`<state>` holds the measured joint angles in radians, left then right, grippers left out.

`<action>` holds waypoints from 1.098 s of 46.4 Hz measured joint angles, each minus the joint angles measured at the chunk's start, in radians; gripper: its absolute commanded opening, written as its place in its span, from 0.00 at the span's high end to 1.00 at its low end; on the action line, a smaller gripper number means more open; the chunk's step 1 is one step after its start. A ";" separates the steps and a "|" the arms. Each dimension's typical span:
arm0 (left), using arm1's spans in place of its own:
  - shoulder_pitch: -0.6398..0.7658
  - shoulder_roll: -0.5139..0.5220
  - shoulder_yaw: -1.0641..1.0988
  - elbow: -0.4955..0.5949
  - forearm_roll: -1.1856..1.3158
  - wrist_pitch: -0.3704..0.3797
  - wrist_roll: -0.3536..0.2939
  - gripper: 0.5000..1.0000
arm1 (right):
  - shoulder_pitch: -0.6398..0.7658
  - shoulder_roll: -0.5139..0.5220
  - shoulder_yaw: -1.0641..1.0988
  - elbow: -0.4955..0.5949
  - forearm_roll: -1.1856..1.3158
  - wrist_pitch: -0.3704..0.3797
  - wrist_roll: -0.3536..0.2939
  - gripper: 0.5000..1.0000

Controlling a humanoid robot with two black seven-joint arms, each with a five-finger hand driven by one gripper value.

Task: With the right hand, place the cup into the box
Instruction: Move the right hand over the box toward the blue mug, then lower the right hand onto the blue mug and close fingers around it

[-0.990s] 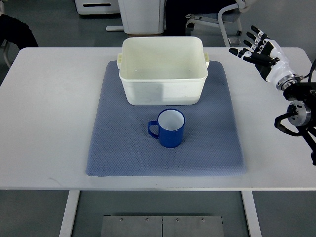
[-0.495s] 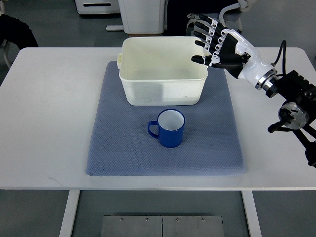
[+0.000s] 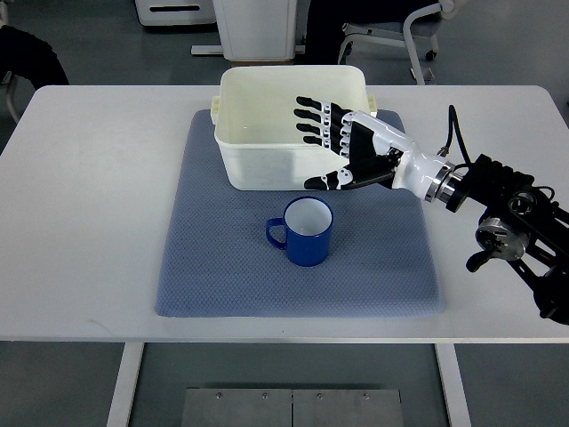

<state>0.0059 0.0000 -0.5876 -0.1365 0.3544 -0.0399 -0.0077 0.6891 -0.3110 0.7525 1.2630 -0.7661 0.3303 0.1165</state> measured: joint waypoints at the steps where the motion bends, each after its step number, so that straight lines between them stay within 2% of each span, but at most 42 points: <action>1: 0.000 0.000 0.000 0.000 0.000 0.000 0.000 0.00 | -0.003 0.002 -0.006 0.000 -0.004 0.000 0.001 0.00; 38: -0.001 0.000 0.000 0.000 0.000 0.000 0.000 0.00 | -0.054 0.034 -0.060 -0.051 -0.061 -0.002 0.016 0.00; 51: 0.000 0.000 0.000 0.000 0.000 0.000 0.000 0.00 | -0.071 0.068 -0.065 -0.122 -0.064 -0.004 0.043 0.00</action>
<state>0.0058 0.0000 -0.5877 -0.1365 0.3544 -0.0399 -0.0077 0.6183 -0.2427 0.6871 1.1414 -0.8300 0.3267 0.1600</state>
